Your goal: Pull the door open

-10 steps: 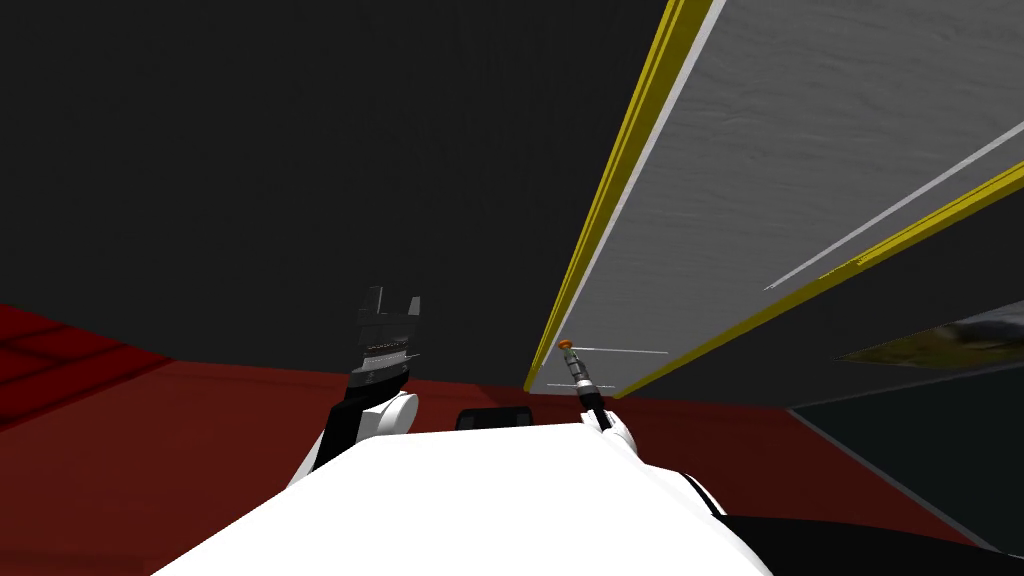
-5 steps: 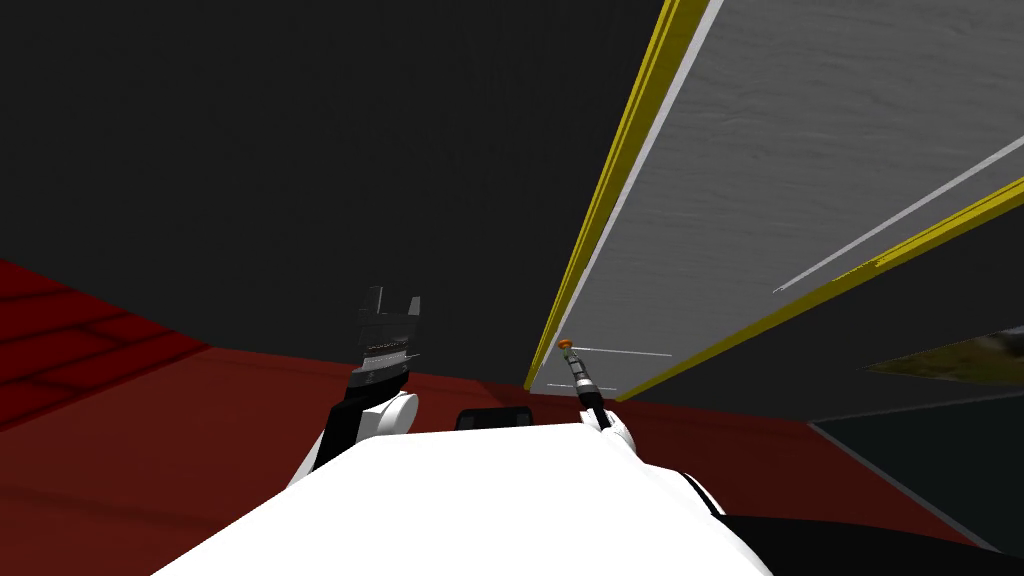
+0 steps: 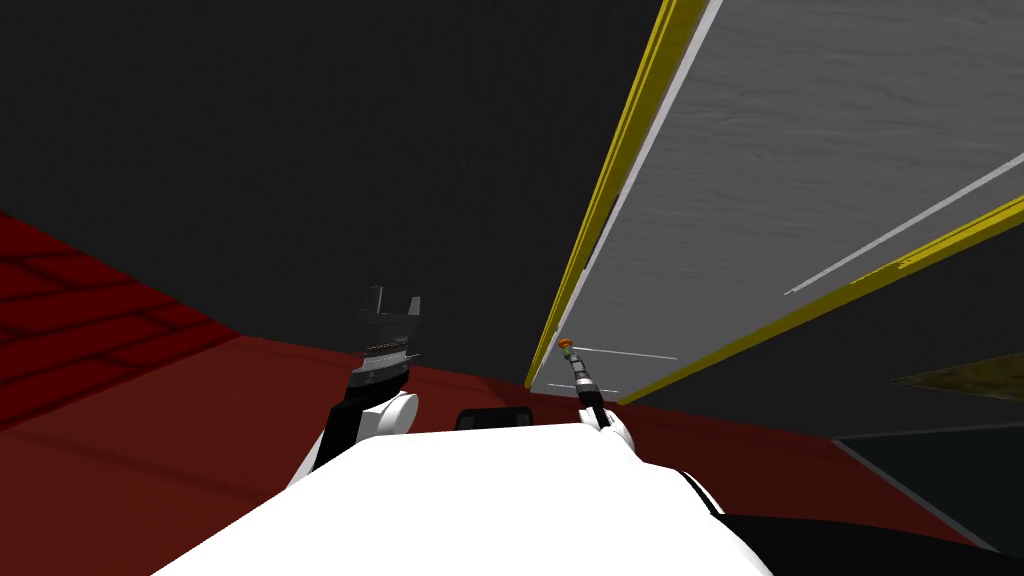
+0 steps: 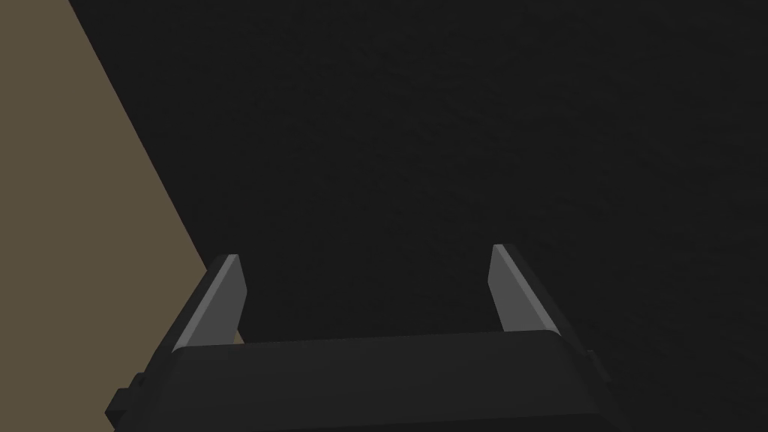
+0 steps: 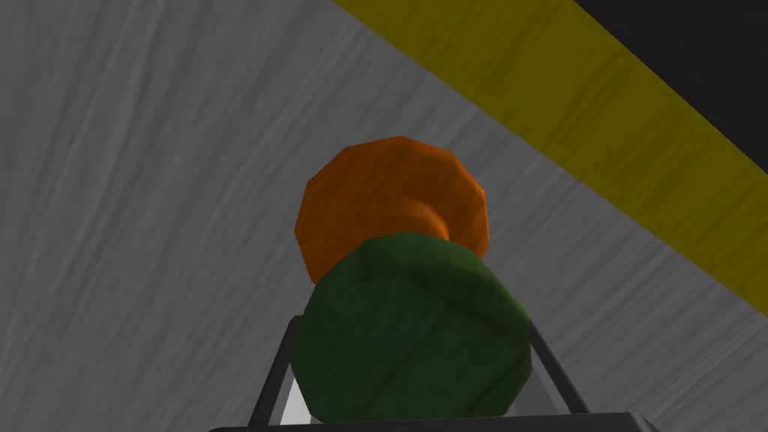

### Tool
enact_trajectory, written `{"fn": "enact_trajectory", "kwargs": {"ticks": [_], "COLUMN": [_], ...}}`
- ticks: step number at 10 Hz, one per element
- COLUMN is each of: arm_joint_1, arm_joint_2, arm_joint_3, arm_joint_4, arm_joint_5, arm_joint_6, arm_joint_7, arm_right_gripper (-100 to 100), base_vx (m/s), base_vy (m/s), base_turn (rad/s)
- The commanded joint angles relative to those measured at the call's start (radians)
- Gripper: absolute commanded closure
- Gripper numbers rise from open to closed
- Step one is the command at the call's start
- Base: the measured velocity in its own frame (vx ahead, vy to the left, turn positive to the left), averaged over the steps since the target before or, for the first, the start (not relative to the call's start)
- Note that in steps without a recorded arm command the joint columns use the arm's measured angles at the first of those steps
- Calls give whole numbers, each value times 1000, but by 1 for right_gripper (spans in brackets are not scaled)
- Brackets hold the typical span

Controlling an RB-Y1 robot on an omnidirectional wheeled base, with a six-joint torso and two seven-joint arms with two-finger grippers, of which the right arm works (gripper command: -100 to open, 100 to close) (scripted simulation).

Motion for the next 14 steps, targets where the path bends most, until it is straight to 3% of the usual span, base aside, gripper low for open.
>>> {"fn": "enact_trajectory", "kwargs": {"ticks": [1, 14], "arm_joint_1": [-3, -17], "arm_joint_2": [5, 14], "arm_joint_3": [5, 21], "arm_joint_4": [0, -2], "arm_joint_5": [-21, -127], "arm_joint_6": [5, 34], "arm_joint_7": [-50, -358], "arm_right_gripper": [100, 100], "base_vx": [-72, -54], "base_vy": [-37, -25], "base_turn": [126, 73]}}
